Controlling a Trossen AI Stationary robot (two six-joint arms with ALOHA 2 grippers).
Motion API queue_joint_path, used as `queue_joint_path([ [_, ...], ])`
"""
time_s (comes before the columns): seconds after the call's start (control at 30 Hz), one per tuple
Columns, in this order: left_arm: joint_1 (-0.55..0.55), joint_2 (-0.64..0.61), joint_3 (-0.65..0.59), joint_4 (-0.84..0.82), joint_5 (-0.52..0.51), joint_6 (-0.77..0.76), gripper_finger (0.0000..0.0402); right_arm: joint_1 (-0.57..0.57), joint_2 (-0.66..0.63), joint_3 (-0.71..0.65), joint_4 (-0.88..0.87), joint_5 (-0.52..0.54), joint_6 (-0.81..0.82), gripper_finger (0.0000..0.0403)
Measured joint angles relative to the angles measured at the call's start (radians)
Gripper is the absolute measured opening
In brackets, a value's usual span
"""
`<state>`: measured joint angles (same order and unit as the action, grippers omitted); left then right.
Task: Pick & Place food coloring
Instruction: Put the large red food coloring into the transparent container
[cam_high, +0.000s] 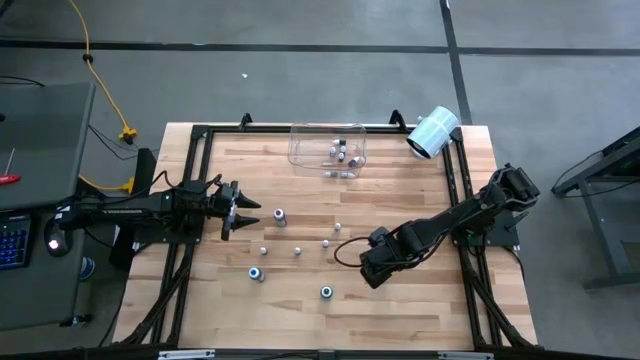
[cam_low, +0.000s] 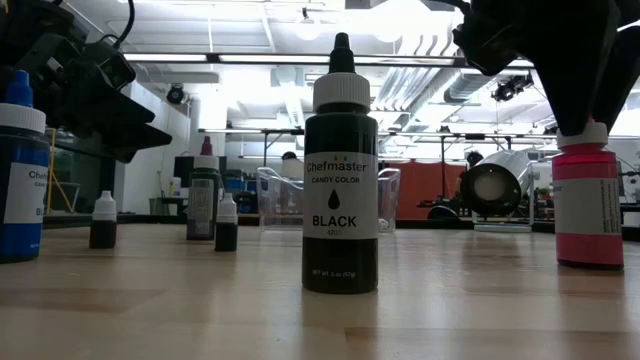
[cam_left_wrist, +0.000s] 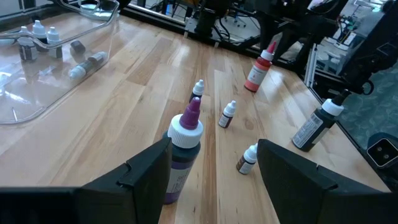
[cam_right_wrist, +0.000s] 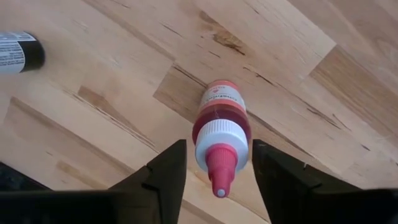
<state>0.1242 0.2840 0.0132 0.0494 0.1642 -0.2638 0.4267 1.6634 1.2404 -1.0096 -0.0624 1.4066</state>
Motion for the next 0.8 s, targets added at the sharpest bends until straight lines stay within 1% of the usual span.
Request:
queue_joint_path([
  [0.47,0.0,0.0,0.0,0.0,0.0,0.0,0.0234,-0.002,0.0,0.0,0.003,-0.019,-0.02,0.0109],
  [0.8,0.0,0.0,0.0,0.0,0.0,0.0,0.0234,-0.016,0.0,0.0,0.015,-0.017,-0.033,0.0104],
])
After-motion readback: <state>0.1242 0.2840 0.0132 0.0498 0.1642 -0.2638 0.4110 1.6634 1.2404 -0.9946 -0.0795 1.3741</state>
